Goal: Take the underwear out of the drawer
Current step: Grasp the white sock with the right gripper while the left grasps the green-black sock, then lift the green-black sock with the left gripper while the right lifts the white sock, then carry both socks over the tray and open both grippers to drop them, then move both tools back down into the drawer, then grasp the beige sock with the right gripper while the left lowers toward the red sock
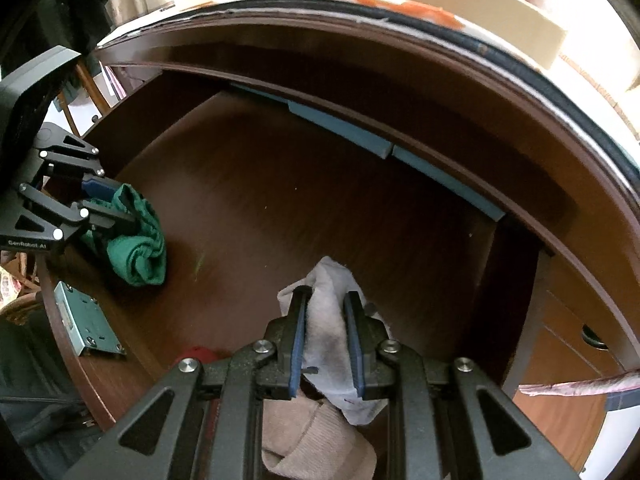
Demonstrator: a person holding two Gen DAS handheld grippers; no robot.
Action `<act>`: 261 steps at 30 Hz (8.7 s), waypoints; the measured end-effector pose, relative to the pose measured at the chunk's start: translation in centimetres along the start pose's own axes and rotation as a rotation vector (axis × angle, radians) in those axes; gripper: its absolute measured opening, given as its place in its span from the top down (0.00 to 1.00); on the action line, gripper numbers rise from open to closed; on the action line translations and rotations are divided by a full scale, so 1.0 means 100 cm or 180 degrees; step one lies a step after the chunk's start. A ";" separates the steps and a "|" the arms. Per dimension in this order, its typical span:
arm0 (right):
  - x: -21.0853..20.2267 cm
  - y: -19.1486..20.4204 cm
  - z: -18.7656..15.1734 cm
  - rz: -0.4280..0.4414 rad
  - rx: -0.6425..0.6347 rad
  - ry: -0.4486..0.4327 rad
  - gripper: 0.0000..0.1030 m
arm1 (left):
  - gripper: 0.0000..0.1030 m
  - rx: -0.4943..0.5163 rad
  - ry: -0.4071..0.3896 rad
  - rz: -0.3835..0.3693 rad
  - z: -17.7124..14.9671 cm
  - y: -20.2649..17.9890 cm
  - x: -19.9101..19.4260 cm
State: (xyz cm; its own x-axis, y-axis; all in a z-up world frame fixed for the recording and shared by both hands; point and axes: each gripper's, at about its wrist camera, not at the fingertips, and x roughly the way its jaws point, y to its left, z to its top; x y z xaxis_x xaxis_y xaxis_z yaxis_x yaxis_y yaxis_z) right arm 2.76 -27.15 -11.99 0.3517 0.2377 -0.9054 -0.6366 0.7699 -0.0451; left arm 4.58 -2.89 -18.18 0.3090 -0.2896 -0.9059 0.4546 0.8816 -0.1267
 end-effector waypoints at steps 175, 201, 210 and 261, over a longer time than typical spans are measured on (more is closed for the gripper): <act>-0.085 0.001 0.146 0.0038 0.0111 -0.1597 0.91 | 0.91 0.0134 -0.1760 0.1163 0.155 0.068 -0.132; -0.062 0.004 0.151 0.0059 0.0059 -0.1327 0.68 | 0.37 -0.0071 -0.1905 0.1109 0.140 0.069 -0.132; -0.082 0.008 0.137 -0.0063 -0.0012 -0.1387 0.41 | 0.27 -0.0281 -0.2124 0.0956 0.111 0.059 -0.151; 0.027 0.015 0.011 0.0484 -0.0930 0.1701 0.56 | 0.13 0.0520 -0.0632 0.0038 0.042 -0.047 -0.051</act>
State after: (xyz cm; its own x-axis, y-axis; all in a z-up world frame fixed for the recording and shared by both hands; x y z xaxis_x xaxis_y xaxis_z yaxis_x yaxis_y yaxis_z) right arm 3.58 -24.69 -14.05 -0.1012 -0.0553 -0.9933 -0.8404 0.5392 0.0557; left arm 4.40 -7.11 -11.24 0.4658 -0.3612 -0.8078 0.5740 0.8181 -0.0349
